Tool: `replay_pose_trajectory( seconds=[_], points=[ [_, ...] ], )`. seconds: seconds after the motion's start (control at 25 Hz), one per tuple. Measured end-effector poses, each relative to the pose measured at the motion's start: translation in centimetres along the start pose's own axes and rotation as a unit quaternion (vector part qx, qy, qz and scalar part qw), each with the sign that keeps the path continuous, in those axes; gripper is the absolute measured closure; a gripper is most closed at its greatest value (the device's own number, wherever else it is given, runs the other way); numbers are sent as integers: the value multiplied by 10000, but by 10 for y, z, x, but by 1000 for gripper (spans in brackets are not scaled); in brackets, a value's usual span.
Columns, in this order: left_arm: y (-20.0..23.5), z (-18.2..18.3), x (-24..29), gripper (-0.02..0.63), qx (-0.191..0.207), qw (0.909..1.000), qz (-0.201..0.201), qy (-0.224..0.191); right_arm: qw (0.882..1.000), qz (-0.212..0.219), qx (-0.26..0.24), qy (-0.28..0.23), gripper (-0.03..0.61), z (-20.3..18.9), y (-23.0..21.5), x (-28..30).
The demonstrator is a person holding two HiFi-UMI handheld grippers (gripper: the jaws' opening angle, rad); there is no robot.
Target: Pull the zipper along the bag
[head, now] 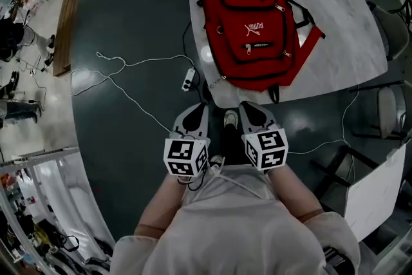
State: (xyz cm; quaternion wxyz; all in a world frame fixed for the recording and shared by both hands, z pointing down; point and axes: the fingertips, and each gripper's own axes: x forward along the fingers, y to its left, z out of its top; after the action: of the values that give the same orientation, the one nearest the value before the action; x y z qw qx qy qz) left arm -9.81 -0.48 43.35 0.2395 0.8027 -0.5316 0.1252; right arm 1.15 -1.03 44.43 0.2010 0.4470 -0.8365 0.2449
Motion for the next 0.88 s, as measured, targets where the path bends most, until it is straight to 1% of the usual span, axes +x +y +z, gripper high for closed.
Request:
replay_pose_trajectory(
  seconds=[0.24,0.4,0.52,0.64,0.76,0.88],
  points=[
    [14,18,64,594,-19,9996,50,283,9992,271,-6,292,551,25,-37,51],
    [21,19,87,594,-121,9991,117,399,9972,454,-128,585,551,27,-50,76],
    [30,14,100,594,-213,9983,146,521,9953,509,-121,821,551,17,-56,92],
    [35,1,115,594,-213,9971,97,718,9923,483,-97,1135,551,-2,-61,106],
    [37,-16,128,594,-191,9949,-7,986,9886,418,-27,1445,551,-21,-67,115],
    [40,-33,138,594,-133,9916,-169,1278,9858,321,65,1645,551,-34,-72,125]
  ],
)
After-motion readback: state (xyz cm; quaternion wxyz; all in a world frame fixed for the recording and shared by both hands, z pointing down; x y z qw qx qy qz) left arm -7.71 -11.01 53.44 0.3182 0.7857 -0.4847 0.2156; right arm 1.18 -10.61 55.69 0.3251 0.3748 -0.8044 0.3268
